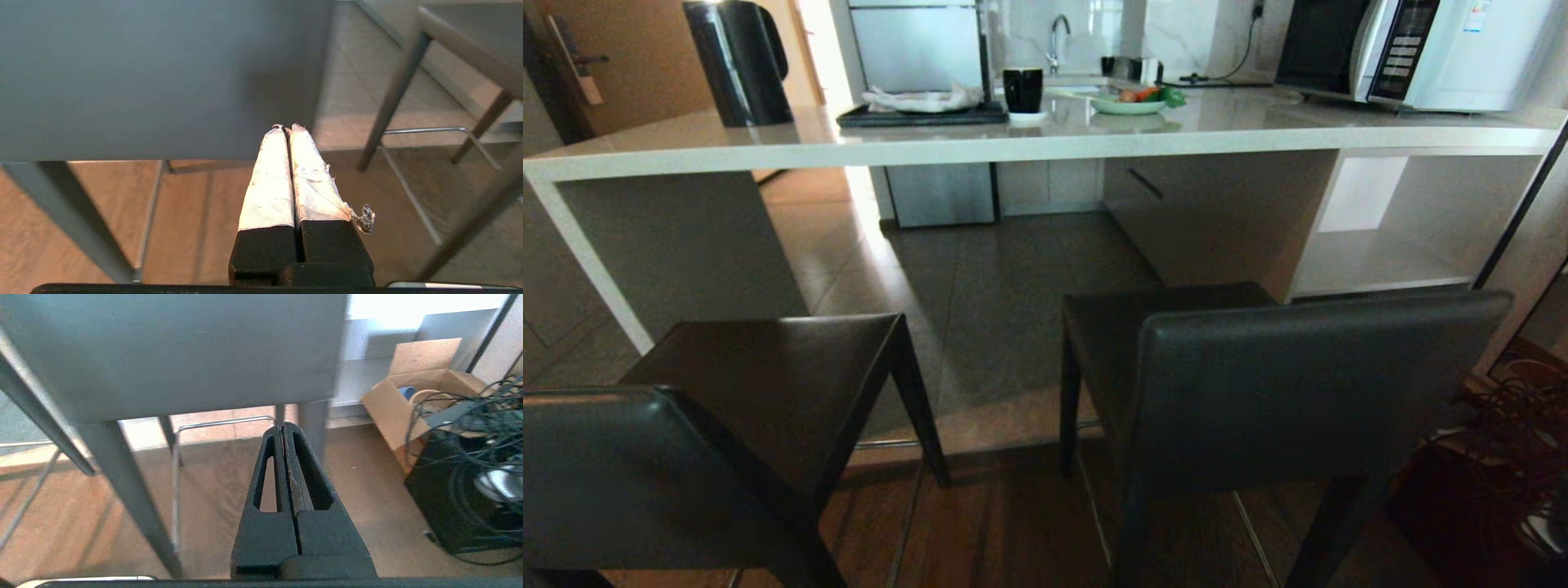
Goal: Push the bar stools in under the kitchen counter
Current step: Push the gray chair back under the dining table
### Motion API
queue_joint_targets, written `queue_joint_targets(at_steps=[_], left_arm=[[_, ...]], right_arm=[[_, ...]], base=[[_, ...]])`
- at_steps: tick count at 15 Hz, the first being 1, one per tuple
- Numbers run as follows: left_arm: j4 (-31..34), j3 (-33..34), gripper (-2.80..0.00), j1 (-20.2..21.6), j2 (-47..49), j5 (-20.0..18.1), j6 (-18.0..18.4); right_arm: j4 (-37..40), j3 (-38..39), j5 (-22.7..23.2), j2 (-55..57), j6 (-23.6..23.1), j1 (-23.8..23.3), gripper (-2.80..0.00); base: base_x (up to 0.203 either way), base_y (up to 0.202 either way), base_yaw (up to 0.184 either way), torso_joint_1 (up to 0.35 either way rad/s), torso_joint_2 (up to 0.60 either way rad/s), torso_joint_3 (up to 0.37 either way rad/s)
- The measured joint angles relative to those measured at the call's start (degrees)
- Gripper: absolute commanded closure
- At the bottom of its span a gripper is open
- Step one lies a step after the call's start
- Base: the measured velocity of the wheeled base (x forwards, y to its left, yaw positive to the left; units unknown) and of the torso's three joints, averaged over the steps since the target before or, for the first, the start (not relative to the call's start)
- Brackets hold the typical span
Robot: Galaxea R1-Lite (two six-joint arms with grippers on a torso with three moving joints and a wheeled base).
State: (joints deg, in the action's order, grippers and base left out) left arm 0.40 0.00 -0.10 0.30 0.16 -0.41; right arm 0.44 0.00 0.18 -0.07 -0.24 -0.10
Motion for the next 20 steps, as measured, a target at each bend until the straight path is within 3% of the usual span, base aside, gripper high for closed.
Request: queue_joint_targets(at_steps=[4,10,16,20], left_arm=[[0.0,0.0,0.0,0.0,0.0,0.0,0.0],[0.0,0.0,0.0,0.0,0.0,0.0,0.0],[-0.2,0.0,0.0,0.1,0.0,0.0,0.0],[0.0,0.0,0.0,0.1,0.0,0.0,0.0]], right_arm=[[0.0,0.0,0.0,0.0,0.0,0.0,0.0],[0.0,0.0,0.0,0.0,0.0,0.0,0.0],[0.0,0.0,0.0,0.0,0.0,0.0,0.0],[0.0,0.0,0.0,0.0,0.0,0.1,0.0]], base=[[0.0,0.158,0.0,0.003,0.0,0.0],[0.0,0.0,0.0,0.0,0.0,0.0],[-0.17,0.0,-0.001,0.006,0.0,0.003],[-0.019,0.0,-0.001,-0.001,0.0,0.001]])
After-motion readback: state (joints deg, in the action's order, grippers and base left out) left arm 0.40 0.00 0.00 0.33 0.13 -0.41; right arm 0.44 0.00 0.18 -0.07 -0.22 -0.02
